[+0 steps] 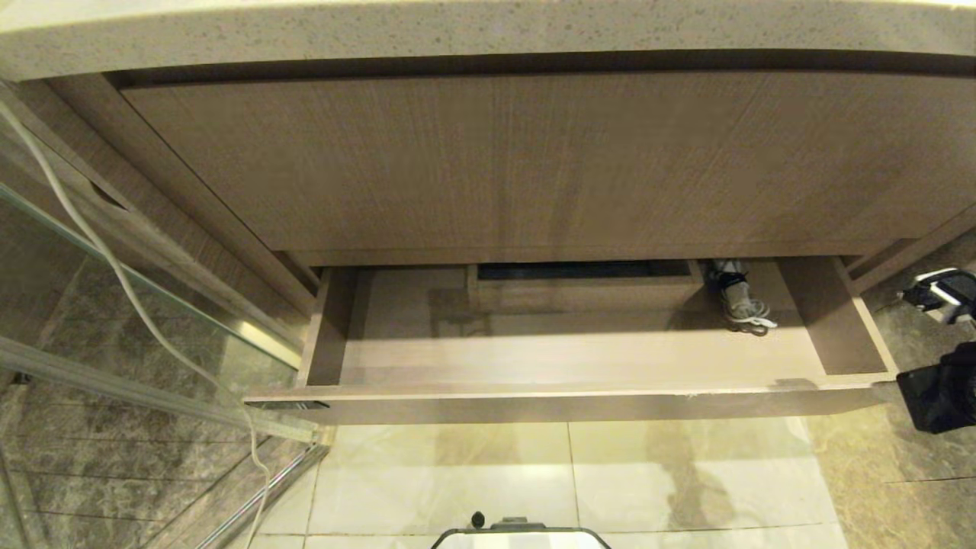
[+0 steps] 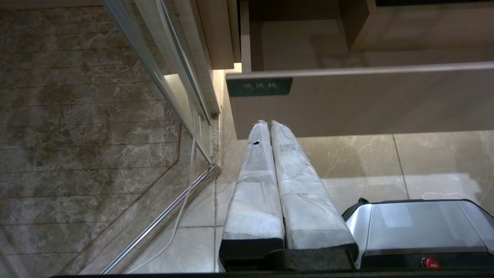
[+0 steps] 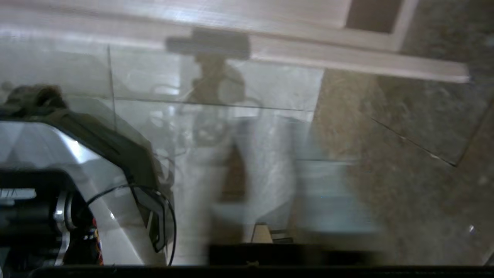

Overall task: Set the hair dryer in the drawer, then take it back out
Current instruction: Pull open the drawer

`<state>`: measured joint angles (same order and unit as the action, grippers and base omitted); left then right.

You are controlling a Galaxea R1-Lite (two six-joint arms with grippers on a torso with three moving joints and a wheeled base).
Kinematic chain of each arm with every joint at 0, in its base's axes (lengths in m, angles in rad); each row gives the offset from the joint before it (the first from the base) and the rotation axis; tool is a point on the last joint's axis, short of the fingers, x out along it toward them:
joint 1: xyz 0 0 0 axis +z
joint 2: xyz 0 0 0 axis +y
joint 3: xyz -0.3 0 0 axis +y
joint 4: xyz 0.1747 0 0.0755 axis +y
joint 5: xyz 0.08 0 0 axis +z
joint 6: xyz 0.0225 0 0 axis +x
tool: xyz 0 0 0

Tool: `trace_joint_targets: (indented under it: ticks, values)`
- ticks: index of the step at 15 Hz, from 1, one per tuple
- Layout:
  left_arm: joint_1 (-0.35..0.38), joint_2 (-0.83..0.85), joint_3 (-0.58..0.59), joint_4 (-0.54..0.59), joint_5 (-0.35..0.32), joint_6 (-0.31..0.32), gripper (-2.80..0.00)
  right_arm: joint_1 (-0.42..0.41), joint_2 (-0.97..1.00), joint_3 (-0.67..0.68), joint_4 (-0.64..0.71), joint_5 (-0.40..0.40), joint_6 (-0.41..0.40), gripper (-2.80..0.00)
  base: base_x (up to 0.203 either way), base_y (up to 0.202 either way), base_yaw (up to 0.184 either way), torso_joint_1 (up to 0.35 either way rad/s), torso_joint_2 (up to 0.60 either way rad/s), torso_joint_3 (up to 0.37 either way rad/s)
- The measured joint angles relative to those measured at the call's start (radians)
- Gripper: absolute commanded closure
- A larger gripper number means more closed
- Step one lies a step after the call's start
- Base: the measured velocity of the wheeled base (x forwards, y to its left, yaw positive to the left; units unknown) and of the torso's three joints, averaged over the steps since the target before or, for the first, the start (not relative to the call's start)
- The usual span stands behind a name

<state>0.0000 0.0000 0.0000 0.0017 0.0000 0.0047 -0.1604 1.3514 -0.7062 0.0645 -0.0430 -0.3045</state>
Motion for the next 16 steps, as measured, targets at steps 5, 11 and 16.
trace_joint_targets:
  ticks: [5, 11, 16]
  values:
    - [0.0, 0.0, 0.0, 0.0, 0.0, 0.0, 0.0, -0.105, -0.002, -0.008, -0.042, -0.202, 0.021, 0.0, 0.0, 0.0, 0.0, 0.0, 0.0, 0.0]
    - [0.0, 0.0, 0.0, 0.0, 0.0, 0.0, 0.0, -0.094, 0.183, 0.017, -0.254, -0.202, 0.172, 0.0, 0.0, 0.0, 0.0, 0.0, 0.0, 0.0]
    - [0.0, 0.0, 0.0, 0.0, 0.0, 0.0, 0.0, -0.08, 0.392, -0.093, -0.366, -0.17, 0.217, 0.0, 0.0, 0.0, 0.0, 0.0, 0.0, 0.0]
